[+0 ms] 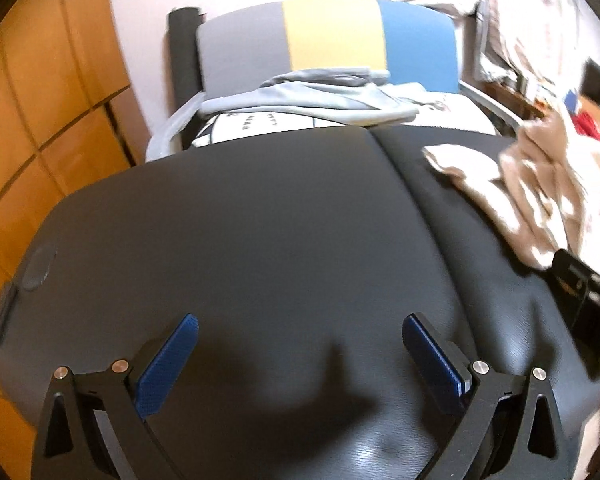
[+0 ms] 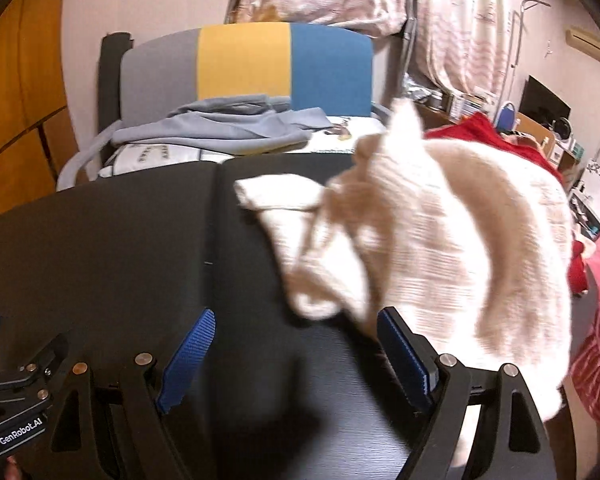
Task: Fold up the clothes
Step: 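Move both grippers toward the cream knit sweater pile beside the seat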
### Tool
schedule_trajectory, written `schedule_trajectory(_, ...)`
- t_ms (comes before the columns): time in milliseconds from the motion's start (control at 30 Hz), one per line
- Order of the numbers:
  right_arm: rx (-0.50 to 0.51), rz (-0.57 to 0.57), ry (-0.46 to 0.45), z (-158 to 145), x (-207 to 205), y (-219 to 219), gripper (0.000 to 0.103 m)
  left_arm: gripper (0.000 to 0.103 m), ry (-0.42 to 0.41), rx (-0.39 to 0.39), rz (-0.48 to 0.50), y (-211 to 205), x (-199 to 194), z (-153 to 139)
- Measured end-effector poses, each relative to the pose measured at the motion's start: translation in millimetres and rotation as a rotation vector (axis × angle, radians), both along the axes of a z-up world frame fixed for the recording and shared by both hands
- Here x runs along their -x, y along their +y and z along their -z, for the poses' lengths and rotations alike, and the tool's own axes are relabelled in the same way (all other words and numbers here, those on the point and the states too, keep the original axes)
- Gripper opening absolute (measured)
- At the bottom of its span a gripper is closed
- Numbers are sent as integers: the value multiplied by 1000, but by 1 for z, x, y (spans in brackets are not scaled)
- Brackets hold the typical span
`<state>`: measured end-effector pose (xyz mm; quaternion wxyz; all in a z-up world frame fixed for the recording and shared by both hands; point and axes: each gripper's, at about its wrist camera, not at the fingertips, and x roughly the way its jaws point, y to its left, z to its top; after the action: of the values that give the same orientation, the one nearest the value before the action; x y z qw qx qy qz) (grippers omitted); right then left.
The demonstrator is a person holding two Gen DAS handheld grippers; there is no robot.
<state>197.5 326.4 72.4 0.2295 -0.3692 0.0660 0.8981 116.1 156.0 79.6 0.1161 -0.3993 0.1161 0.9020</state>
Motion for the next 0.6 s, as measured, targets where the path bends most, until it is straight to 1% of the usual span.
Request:
schedule_trajectory(133, 55, 27, 40, -3, -19, 22, 83, 103, -18, 14, 43, 12, 3, 3)
schedule_trajectory(233, 85, 51, 54, -2, -28, 35, 83, 103, -50, 10, 63, 26, 1, 11)
schedule_trajectory(300, 89, 64, 48, 0, -29, 43, 83, 103, -71, 15, 68, 37, 1, 15)
schedule_trajectory(433, 79, 96, 33, 4, -30, 52, 83, 103, -74, 30, 75, 46, 0, 17)
schedule_trajectory(600, 89, 146, 8, 12, -30, 72, 83, 103, -85, 38, 74, 49, 1, 18)
